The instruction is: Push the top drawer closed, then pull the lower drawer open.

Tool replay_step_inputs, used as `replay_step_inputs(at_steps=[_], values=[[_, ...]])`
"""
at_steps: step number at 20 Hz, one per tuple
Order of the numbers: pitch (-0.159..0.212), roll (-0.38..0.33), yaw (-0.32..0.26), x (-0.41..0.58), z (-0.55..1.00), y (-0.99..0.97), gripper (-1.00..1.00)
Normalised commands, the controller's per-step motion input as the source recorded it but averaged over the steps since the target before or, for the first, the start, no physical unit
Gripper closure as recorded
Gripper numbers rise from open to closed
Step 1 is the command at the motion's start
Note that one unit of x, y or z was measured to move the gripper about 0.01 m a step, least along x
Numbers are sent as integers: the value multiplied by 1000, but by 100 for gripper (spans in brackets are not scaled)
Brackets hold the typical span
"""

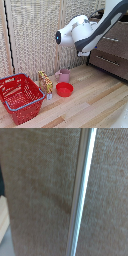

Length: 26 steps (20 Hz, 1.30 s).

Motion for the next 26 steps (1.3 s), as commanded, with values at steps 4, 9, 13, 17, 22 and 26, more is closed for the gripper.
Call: replay_step_inputs(at_steps=[4, 9, 13, 17, 22, 26], values=[[31, -64, 80, 78, 0, -520, 100], [0, -18, 12, 30, 0, -6, 100], [0, -117, 56, 0, 27, 0, 100], [5, -92, 51, 0, 119, -94, 100], [27, 0, 69, 47, 234, -527, 100], [0, 11, 57, 0, 357, -944, 100]])
